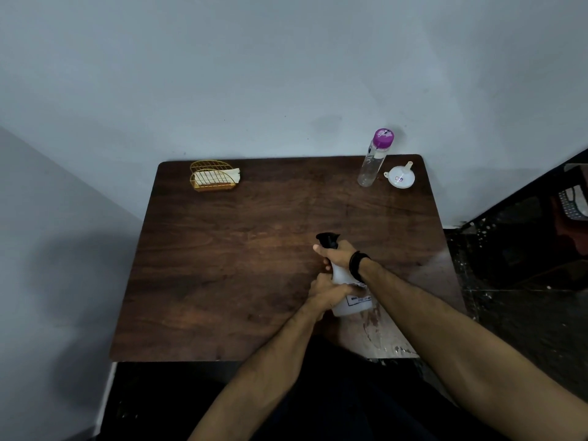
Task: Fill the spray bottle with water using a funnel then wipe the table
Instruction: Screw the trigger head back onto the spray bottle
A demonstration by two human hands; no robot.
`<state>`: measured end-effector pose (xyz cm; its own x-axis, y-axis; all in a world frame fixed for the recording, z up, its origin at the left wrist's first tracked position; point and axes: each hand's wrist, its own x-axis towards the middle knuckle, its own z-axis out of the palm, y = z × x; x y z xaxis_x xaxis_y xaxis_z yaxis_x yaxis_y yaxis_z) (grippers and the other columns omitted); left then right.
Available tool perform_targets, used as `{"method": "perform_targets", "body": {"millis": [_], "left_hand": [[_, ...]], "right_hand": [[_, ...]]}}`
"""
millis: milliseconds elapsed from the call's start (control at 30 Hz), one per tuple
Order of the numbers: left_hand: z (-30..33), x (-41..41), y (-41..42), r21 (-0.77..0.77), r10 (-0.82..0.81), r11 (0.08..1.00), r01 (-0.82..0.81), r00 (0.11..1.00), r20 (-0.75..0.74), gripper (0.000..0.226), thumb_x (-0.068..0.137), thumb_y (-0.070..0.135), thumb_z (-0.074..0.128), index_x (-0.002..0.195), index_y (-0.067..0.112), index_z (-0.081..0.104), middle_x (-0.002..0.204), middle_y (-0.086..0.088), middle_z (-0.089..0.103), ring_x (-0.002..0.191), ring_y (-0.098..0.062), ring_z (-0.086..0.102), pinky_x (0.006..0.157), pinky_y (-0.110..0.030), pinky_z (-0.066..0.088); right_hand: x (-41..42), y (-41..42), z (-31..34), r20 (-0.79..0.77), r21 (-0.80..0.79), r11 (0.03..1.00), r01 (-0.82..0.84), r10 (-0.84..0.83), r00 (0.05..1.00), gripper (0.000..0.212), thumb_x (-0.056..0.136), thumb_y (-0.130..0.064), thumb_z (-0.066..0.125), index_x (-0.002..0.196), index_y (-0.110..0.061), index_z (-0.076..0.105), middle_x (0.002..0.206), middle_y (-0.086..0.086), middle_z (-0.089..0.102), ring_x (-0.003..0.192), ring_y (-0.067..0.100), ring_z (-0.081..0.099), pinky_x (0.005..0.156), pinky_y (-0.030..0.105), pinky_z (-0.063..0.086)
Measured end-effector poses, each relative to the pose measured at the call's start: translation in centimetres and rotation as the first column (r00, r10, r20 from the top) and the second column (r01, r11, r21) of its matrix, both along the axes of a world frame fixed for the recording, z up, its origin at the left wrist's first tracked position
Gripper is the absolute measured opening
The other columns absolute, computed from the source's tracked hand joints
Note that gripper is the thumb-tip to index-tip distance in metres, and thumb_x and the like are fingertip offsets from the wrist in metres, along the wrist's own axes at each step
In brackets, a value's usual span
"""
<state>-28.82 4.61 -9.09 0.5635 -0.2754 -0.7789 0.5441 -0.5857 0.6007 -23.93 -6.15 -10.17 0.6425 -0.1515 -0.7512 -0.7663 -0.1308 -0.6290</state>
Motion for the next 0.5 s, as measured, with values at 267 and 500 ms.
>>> {"method": "perform_targets", "body": {"millis": [267,500], "left_hand": [[-0.11,-0.38,0.36,-0.013,-0.009,1.0,0.009,1.0,0.0,0.057,0.049,0.046,0.089,0.099,0.023,0.073,0.097,0.003,0.074,0.088,-0.015,0.069,0.072,-0.031,0.058],[-0.2,-0.43,1.0,0.001,-0.045,0.999,0.045,0.995,0.091,0.062,0.056,0.037,0.094,0.11,0.019,0.069,0.11,0.001,0.071,0.1,-0.018,0.067,0.085,-0.033,0.057]], "right_hand": [[0.09,-0.11,0.37,-0.043,0.079,0.995,-0.068,0.072,0.996,0.027,0.088,-0.027,0.071,0.1,-0.003,0.067,0.083,0.007,0.069,0.072,0.017,0.064,0.075,0.035,0.057],[0.11,0.76,0.49,0.108,0.194,0.979,-0.058,0.037,0.993,0.027,0.086,-0.02,0.074,0.107,-0.005,0.069,0.101,0.01,0.069,0.089,0.018,0.064,0.091,0.034,0.053]]}}
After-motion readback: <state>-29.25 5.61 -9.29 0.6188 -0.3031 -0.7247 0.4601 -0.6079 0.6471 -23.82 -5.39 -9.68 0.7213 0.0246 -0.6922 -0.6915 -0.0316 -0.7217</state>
